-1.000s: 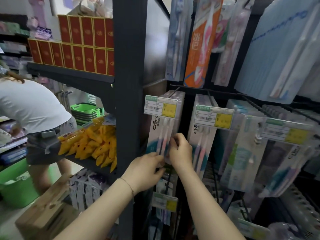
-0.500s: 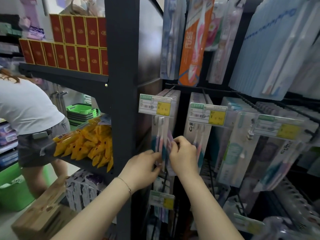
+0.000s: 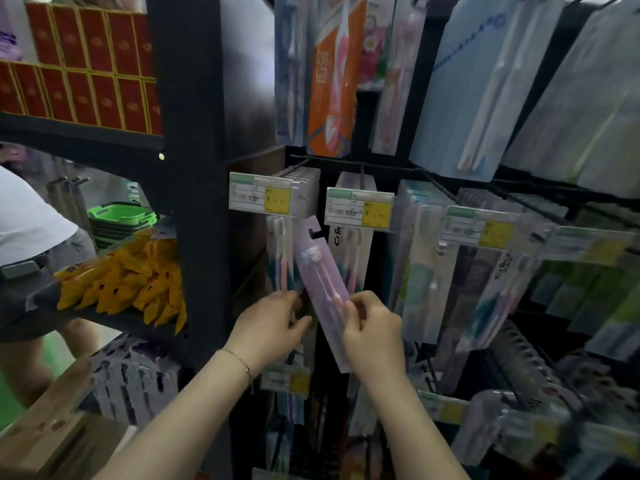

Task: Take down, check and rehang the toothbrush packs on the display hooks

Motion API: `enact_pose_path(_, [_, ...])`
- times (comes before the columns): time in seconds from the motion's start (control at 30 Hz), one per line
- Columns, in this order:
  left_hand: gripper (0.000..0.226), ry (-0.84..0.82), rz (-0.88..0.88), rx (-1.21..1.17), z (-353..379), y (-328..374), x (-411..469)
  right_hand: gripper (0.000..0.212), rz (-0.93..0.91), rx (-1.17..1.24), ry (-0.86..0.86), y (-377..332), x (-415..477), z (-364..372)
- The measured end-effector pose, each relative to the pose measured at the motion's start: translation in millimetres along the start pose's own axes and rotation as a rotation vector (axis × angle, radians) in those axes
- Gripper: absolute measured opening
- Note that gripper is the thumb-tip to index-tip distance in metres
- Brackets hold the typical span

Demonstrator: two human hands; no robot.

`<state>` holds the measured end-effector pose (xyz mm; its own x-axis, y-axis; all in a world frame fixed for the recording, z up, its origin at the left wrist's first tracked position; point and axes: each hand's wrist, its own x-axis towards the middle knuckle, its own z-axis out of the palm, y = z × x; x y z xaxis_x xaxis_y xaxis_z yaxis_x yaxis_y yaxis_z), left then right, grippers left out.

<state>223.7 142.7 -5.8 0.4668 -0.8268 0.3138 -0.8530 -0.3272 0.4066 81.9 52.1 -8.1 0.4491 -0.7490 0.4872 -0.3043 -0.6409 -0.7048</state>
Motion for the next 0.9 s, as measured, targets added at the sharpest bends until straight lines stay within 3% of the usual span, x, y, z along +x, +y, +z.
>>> enact_pose_path(0.13, [0.033,-0.036,-0.031,-0.276,10,6,-3,0.015,0.060,0.214,-0.026,13,-4,-13])
enact_pose_path(0.4, [0.005,-0.051,-0.075,-0.797,23,42,-8,0.015,0.180,0.435,-0.102,38,-16,-46])
enact_pose_path(0.9, [0.009,-0.203,0.054,-0.917,93,154,3,0.009,0.313,0.427,0.001,119,-33,-152])
